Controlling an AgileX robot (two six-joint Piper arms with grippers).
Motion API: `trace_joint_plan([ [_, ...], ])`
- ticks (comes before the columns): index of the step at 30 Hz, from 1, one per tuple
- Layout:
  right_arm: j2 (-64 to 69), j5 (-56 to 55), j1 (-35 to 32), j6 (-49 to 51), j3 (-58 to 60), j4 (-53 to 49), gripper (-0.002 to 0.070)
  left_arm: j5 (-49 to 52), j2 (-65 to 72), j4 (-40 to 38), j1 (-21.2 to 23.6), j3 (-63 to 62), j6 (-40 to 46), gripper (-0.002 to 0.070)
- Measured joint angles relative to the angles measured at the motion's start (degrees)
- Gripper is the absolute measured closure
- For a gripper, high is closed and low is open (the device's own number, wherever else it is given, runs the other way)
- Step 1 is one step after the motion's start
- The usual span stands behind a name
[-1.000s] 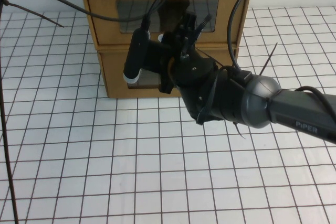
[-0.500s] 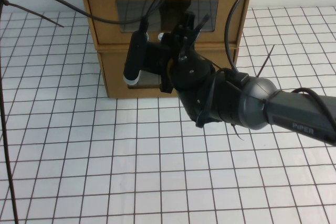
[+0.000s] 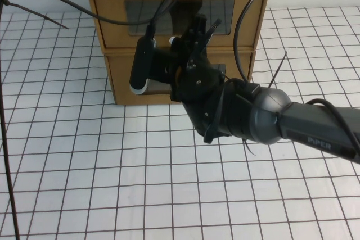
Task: Open the shoe box
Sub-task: 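Pull the top drawer of the cardboard box fully open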
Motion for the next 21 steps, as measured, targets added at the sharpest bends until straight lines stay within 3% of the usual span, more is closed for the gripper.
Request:
trace_joint_plan([
  [14, -1.41, 4.8, 3.33, -5.97, 0.39, 7.05, 0.0668, 0.36, 0.0, 0.0, 0.0, 0.0, -0.96, 0.068],
  [21, -5.99, 4.21, 4.96, -5.49, 6.54, 7.78, 0.0668, 0.45, 0.0, 0.0, 0.0, 0.0, -1.52, 0.068],
])
